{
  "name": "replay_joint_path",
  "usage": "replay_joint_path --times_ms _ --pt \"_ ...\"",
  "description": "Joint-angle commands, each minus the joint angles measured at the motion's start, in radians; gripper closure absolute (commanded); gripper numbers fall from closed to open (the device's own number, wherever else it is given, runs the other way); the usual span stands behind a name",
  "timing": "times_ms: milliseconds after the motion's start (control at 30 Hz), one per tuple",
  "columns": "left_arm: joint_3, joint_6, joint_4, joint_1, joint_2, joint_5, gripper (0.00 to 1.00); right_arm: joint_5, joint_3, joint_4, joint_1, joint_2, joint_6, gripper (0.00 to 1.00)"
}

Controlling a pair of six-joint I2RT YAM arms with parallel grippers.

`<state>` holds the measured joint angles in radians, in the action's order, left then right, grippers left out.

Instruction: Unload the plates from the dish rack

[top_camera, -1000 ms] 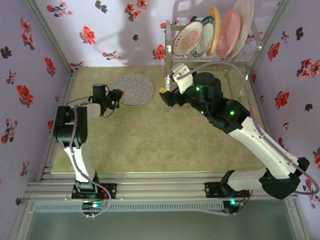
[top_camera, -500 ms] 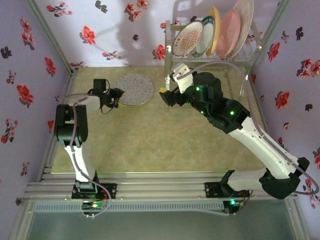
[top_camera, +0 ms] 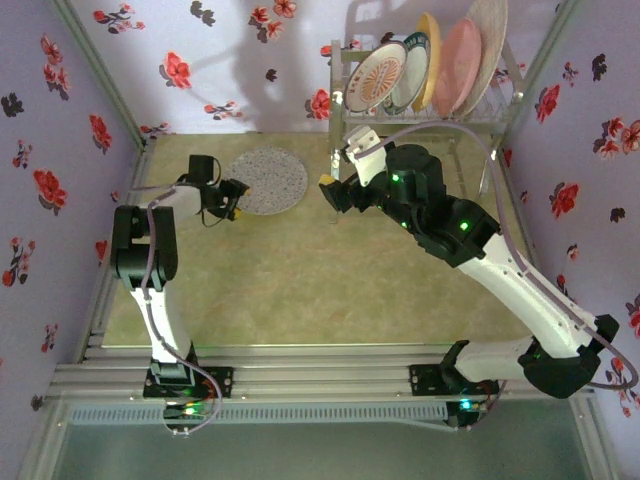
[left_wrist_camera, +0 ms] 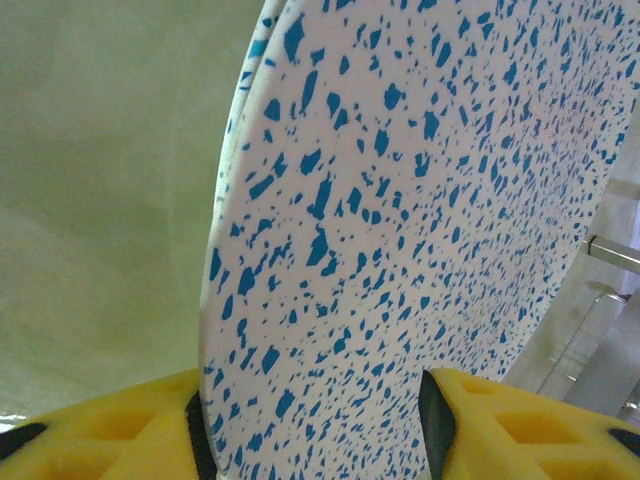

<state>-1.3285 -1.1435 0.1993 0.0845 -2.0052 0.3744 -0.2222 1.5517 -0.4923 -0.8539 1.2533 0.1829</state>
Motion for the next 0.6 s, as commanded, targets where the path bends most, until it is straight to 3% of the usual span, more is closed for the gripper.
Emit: replay_joint_path --times_ms 0,567 --pt "-0.043 0.030 0.047 -0.008 -0.027 -0.014 0.45 -0.019 0.027 0.029 -0.006 -0.006 -0.013 0.08" --pt "-0.161 0.086 0.140 -0.011 -0.081 -0.052 0.44 -0.018 0.027 0.029 -0.005 -0.004 -0.019 0.08"
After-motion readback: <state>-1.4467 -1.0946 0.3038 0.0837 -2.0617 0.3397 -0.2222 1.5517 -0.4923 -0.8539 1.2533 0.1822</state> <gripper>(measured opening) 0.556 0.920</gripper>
